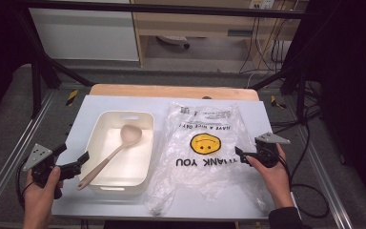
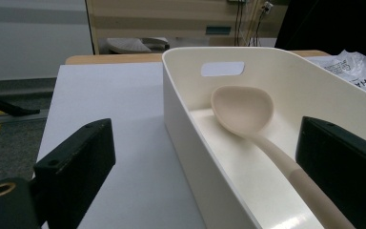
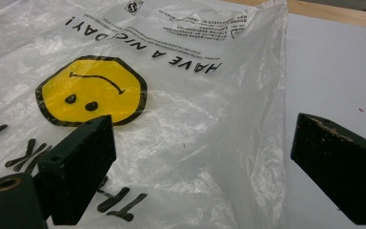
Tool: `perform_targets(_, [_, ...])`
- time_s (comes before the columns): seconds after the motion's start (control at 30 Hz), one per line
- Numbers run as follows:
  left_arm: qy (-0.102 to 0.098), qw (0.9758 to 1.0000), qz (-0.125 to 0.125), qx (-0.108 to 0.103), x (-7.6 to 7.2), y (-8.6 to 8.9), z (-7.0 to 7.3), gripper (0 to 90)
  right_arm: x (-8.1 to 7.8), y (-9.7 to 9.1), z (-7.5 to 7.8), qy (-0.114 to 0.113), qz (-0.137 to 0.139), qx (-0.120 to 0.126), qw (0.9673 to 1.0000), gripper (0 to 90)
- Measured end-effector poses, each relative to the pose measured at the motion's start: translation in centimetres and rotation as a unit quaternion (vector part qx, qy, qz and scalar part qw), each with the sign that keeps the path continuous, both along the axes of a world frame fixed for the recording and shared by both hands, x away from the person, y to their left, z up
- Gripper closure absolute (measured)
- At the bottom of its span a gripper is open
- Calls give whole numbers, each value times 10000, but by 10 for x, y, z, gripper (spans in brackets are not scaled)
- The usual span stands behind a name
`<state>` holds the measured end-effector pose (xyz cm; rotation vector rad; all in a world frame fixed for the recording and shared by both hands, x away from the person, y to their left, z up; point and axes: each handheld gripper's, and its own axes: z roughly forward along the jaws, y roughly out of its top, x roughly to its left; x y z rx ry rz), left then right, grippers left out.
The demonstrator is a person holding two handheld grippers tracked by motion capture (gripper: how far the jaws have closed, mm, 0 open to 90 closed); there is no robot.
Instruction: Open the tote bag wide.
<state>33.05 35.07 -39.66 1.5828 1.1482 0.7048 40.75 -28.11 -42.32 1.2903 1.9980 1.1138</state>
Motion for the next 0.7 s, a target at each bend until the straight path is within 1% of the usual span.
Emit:
perform_targets(0.1, [-44,10000,40,-13,0,1,1,57,11,-2,4,-30,-78,-47,10000,110])
perform_targets(0.2, [-38,10000,70,7,0,2,1,57,21,-4,8,-48,-150,-23,9999,123])
perform_targets(0.23, [-31,10000,80,2,0,2,0,57,25,-5,8,-59,-146,-84,9998,124])
perform_targets(0.27, [-34,9999,99,-27,0,2,0,57,29,-7,8,-21,-160,-107,9998,129])
perform_targets(0.37, [-37,9999,108,24,-1,2,0,57,42,-13,5,66,-238,-118,9996,159])
perform_targets(0.4, [-37,9999,108,24,-1,2,0,57,42,-13,5,66,-238,-118,9996,159])
perform_targets(0.43, [-52,9999,140,38,-1,2,0,57,49,-18,1,135,-323,-93,9993,201])
perform_targets(0.47, [-52,9998,159,45,-1,2,0,57,52,-20,-1,157,-377,-53,9992,215])
perform_targets(0.57, [-45,9998,192,38,-1,2,-1,57,60,-25,-8,271,-426,27,9987,291])
perform_targets(0.63, [-41,9998,201,36,-1,2,-1,58,63,-26,-14,388,-377,20,9985,312])
perform_targets(0.7, [-55,9997,214,45,-2,2,-1,58,64,-25,-19,534,-354,-78,9979,324])
